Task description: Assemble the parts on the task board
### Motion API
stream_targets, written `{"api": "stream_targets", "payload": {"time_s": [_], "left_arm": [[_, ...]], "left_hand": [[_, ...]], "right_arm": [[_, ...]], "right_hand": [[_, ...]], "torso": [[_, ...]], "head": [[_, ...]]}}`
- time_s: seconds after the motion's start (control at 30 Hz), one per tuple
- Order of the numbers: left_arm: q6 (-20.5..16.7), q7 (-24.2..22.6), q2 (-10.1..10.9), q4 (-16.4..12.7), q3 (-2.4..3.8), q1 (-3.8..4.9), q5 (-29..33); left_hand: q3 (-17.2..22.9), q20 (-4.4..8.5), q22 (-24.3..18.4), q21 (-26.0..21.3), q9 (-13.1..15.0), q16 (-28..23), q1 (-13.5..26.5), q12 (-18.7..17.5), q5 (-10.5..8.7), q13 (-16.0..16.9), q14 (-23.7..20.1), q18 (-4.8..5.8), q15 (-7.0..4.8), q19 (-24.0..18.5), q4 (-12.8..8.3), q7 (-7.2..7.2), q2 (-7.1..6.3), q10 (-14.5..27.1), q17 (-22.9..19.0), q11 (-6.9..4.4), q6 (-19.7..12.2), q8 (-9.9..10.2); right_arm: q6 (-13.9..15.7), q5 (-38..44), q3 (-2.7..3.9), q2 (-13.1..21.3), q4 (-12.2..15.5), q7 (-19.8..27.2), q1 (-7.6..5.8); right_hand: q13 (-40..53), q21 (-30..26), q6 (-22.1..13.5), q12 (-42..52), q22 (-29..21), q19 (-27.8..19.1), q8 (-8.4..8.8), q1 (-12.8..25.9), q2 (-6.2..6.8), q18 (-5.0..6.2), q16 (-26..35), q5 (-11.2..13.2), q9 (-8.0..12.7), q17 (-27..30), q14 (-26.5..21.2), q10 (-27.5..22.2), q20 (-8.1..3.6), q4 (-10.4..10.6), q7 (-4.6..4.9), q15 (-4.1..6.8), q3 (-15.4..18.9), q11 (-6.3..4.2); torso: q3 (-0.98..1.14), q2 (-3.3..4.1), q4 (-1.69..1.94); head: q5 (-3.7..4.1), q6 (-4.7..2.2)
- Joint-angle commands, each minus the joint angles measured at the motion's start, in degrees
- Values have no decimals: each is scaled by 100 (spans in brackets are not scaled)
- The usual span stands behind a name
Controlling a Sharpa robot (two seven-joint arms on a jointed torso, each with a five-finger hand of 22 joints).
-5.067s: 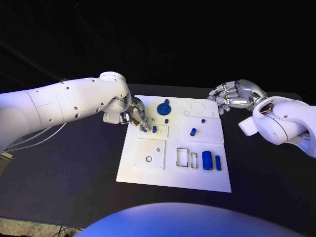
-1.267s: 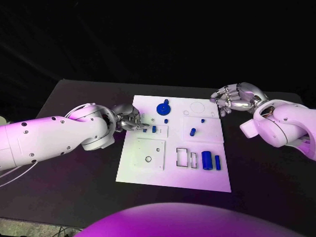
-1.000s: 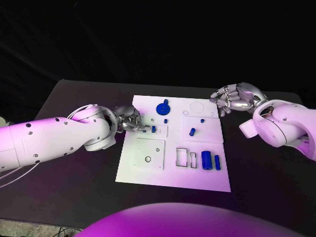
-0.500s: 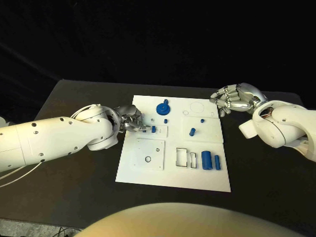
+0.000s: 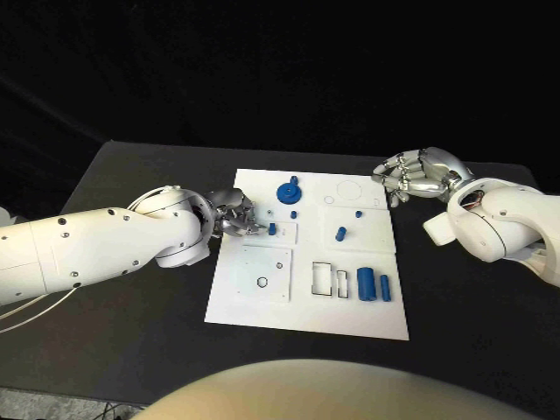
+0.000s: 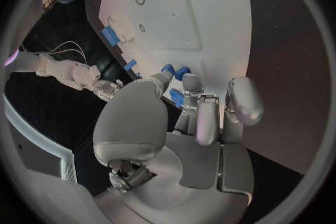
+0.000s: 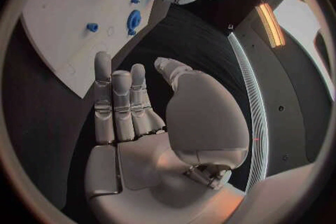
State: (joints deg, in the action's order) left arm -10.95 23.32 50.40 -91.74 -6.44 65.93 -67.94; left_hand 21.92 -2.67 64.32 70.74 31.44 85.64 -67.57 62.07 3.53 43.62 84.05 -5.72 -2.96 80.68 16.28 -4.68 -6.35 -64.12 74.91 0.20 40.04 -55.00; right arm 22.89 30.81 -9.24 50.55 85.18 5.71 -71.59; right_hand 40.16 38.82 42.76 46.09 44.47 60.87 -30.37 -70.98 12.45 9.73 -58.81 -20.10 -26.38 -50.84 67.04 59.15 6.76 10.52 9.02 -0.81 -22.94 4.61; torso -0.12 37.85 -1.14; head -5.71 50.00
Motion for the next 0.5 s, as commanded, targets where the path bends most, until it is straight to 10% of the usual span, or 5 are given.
{"api": "stream_targets", "payload": {"time_s": [0.03, 0.5], "left_arm": [[152, -25, -12, -20, 0, -4, 86], [206, -24, -5, -18, 0, -5, 153]], "left_hand": [[42, 5, 9, 29, -11, -14, -55, 29, 1, 6, 423, 43, -55, 37, 14, 40, 11, -25, 983, -8, 1, -21], [155, 14, 37, 50, -30, -14, -111, 54, 10, 24, 424, 47, -67, 49, 20, 58, 41, -58, 984, -24, 17, -53]], "right_arm": [[-27, 14, 2, -3, -4, 30, 4], [-39, 15, 2, -5, -8, 29, 9]], "right_hand": [[-6, -35, -11, -34, -6, 28, -24, -58, 13, 77, -9, -18, -4, 7, 2, 9, 8, -3, 1, 14, -35, -28], [-9, -38, -12, -35, -8, 30, -25, -66, 11, 77, -7, -30, -4, 10, 2, 10, 7, -7, 0, 14, -42, -29]], "torso": [[0, -3, -1], [0, -1, 0]], "head": [[10, 0], [5, 0]]}}
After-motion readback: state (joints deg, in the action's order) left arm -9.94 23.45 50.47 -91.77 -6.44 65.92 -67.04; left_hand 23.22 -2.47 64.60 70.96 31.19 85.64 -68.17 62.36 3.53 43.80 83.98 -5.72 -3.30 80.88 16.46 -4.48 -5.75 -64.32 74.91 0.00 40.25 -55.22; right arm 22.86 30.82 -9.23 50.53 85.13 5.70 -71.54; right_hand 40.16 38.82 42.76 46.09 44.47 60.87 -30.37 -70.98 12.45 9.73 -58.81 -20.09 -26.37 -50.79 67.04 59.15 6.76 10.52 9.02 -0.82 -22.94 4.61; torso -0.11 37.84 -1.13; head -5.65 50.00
